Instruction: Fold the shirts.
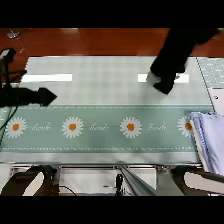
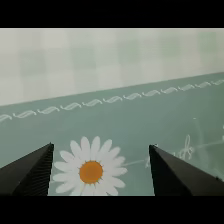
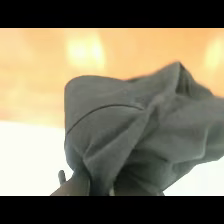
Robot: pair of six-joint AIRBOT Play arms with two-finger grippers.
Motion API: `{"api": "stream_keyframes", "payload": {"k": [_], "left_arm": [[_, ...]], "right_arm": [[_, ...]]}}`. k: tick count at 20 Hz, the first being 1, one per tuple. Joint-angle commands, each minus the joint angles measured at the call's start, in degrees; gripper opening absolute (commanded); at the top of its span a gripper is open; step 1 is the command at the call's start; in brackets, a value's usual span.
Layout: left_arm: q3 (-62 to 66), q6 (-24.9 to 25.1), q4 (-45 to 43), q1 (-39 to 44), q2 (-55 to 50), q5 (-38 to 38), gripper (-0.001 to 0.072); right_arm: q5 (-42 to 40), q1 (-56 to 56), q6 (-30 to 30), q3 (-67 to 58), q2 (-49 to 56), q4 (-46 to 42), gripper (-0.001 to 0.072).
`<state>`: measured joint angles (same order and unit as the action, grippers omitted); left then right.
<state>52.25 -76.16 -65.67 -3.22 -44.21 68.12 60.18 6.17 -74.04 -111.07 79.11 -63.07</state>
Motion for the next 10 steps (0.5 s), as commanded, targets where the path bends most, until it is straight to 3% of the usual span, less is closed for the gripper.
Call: {"api": "stream_keyframes", "payload": {"k": [1,5,10], "left_arm": [[-6.8,-2.0,4.5,-0.2,9.7,3.1,0.0703],[-12.0,-3.2,4.4,-0.2,14.7,0.6,0.0703],[-13.1,-3.2,4.5,-0.2,14.5,-3.1,0.0703]], "right_arm": [[2.4,-4.7,4.8,-2.2,-11.5,0.3,0.0031],[4.3,-10.6,6.7,-2.2,-18.9,0.0,0.0031],[19.7,-20.2,4.6,4.4,-18.5,1.5,0.0031]]}}
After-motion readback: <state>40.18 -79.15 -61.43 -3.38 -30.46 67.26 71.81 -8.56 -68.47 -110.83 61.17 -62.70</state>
